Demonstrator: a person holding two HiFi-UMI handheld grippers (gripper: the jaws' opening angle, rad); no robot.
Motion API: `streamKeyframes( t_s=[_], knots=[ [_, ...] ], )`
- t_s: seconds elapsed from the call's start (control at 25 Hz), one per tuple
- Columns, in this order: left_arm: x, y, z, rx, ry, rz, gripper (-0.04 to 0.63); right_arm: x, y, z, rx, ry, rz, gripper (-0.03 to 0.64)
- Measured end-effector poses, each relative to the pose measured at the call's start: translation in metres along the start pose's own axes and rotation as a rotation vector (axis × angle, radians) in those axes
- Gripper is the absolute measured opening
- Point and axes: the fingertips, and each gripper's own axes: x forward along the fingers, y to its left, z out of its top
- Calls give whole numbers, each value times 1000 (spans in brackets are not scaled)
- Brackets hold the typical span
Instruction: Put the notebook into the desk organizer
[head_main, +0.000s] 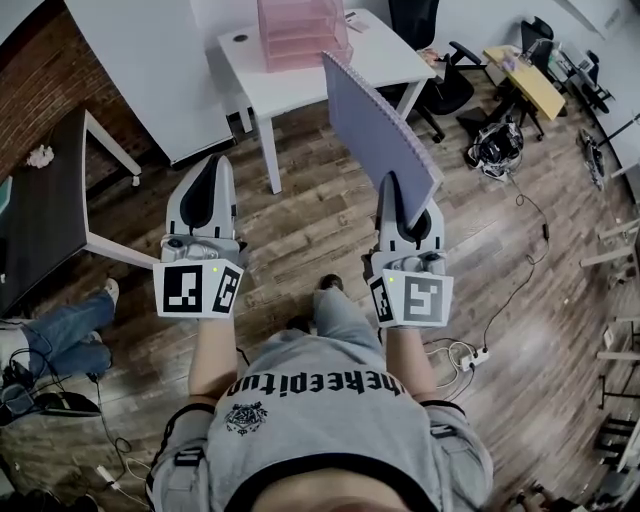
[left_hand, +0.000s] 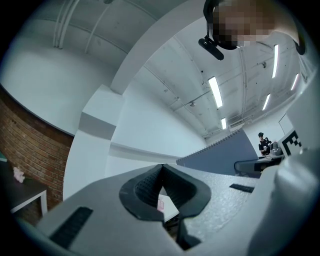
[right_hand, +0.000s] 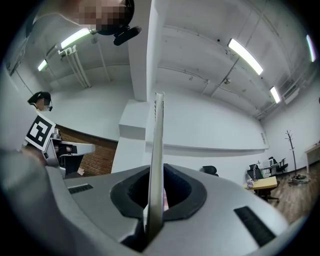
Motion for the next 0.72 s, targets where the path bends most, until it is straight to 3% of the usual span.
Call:
streamKeyframes(
  t_s=[0.32,0.72],
  knots=[
    [42,20,-18,6,-9,10,3,48,-19,-23,10,1,-20,31],
    [132,49,-37,5,-31,35,3,144,-56,-42,11,-9,2,31]
  ],
)
